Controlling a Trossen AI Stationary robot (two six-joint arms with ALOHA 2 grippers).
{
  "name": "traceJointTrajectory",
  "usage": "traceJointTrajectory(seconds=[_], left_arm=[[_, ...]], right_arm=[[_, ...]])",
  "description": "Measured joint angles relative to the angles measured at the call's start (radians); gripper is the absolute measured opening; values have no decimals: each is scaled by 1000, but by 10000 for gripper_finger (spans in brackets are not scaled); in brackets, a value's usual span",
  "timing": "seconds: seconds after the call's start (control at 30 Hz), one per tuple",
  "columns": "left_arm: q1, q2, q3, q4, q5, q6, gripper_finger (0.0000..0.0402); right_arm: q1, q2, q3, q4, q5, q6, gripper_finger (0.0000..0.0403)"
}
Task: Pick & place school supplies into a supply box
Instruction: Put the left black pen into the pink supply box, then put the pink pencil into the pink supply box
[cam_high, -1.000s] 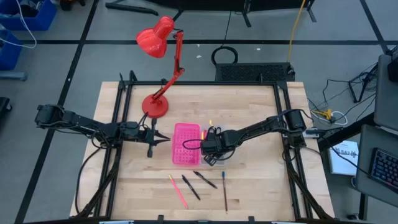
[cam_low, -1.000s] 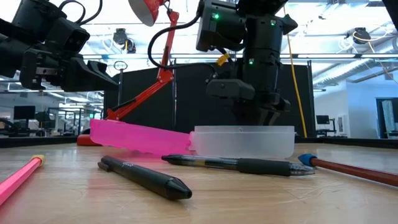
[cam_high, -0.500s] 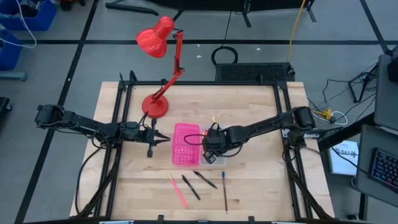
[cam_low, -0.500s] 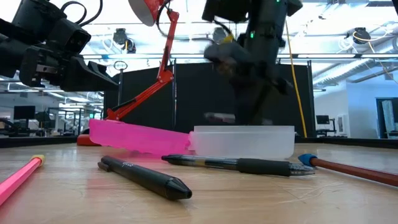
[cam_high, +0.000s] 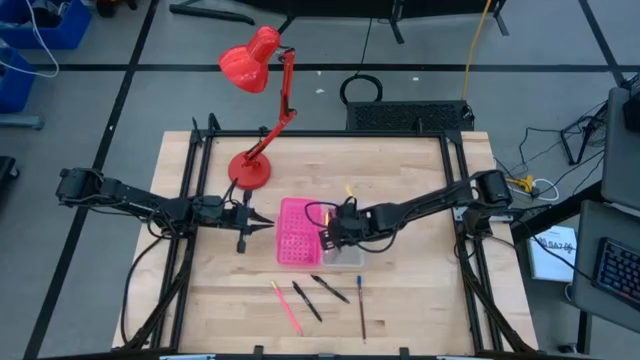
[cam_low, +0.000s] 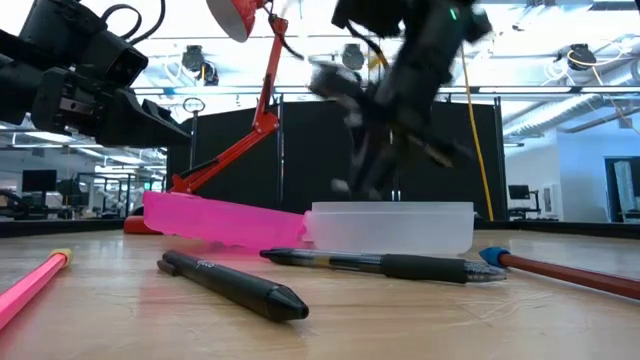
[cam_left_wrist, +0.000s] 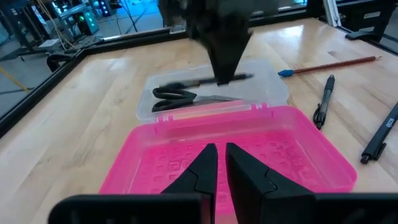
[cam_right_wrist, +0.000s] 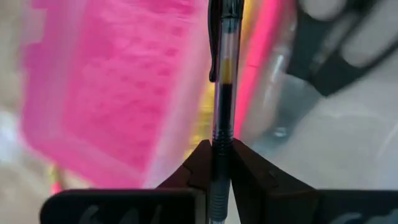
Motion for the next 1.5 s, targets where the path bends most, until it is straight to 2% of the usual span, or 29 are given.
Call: traceJointTrajectory(seconds=[0.1, 0.27, 0.33, 0.5, 0.63, 0.93, 1.03, 1.13, 1.33, 1.5], left_arm=[[0, 0, 0, -1, 0, -2, 42], [0, 0, 0, 0, 0, 7, 42], [0, 0, 0, 0, 0, 18, 42], [0, 0, 0, 0, 0, 20, 42], [0, 0, 0, 0, 0, -2, 42], [0, 0, 0, -2, 0, -30, 42], [0, 0, 0, -2, 0, -29, 42], [0, 0, 0, -2, 0, -28, 42], [0, 0, 0, 2, -1, -23, 42], [0, 0, 0, 1, -3, -25, 42]], right_arm=[[-5, 2, -99, 99, 2, 62, 30], [-12, -2, -185, 239, 9, 69, 31], [-15, -2, -200, 279, 3, 61, 49], [-15, -1, -202, 323, 1, 28, 114], [-15, -9, -202, 341, 3, -20, 144], [-13, -173, -203, 266, 105, -189, 139], [-13, -246, -203, 255, 108, -354, 135], [1, -316, -203, 260, 116, -623, 134], [71, -408, -214, 276, 246, -1024, 134], [95, -469, -337, 469, 262, -1228, 118]])
